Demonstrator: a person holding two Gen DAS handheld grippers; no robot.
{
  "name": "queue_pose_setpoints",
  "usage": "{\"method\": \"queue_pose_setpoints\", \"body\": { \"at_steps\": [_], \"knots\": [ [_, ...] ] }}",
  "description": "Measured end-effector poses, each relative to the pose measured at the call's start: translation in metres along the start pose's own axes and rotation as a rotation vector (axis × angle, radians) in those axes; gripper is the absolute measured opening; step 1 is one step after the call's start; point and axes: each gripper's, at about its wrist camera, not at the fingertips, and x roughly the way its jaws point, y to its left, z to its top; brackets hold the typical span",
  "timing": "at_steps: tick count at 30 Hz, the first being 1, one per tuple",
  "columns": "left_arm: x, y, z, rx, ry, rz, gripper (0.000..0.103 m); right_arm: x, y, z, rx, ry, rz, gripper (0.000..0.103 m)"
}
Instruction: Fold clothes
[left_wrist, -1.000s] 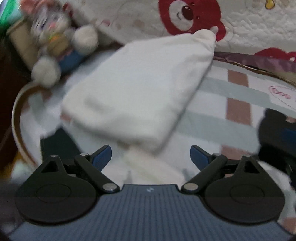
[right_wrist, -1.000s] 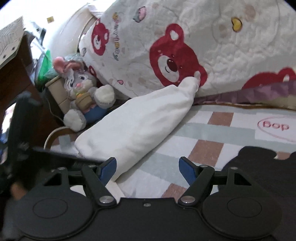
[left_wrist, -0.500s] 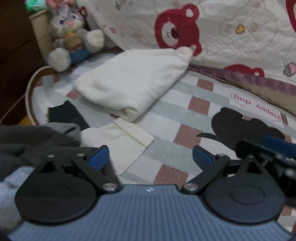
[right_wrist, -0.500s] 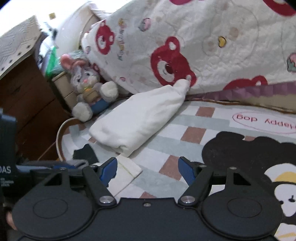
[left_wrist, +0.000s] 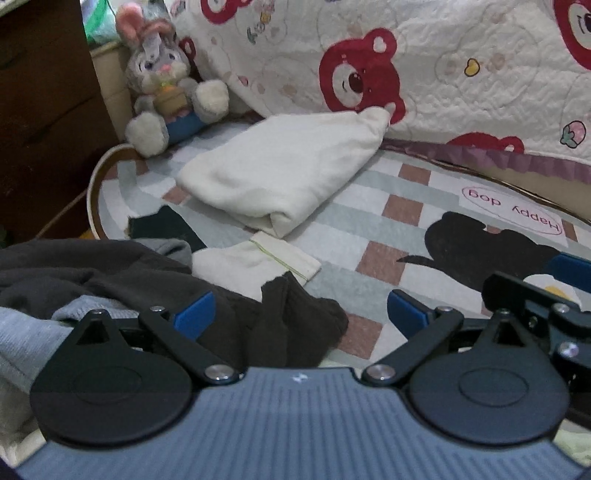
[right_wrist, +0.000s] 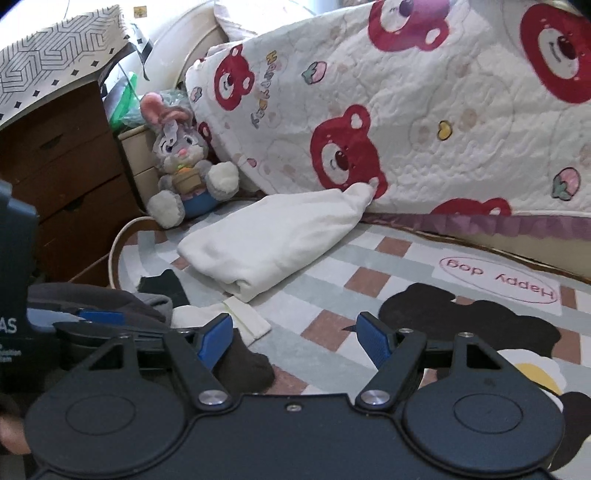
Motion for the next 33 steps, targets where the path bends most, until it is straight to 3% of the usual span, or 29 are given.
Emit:
{"method": "queue_pose_setpoints", "body": {
  "at_steps": [14, 21, 28, 33],
  "knots": [
    [-0.002, -0.006, -0.013, -0.018, -0.031, 0.029, 0.102, 0.005, -0.012, -0.022, 0.085, -0.019, 0.029, 0.078],
    [0.003, 0.006, -0.020, -0.125, 0.007, -0.035, 0.103, 0.000, -0.006, -0.025, 0.058, -0.065, 0.012, 0.078],
    [0.010, 0.006, -0.030, -0.072, -0.009, 0.009, 0.103, 0.006, -0.001, -0.030, 0.047, -0.063, -0.006, 0.078],
    [0.024, 0.011, -0.038, -0.078, 0.023, 0.016, 0.103, 0.011, 0.010, -0.035, -0.005, -0.047, -0.029, 0.078]
  ]
}}
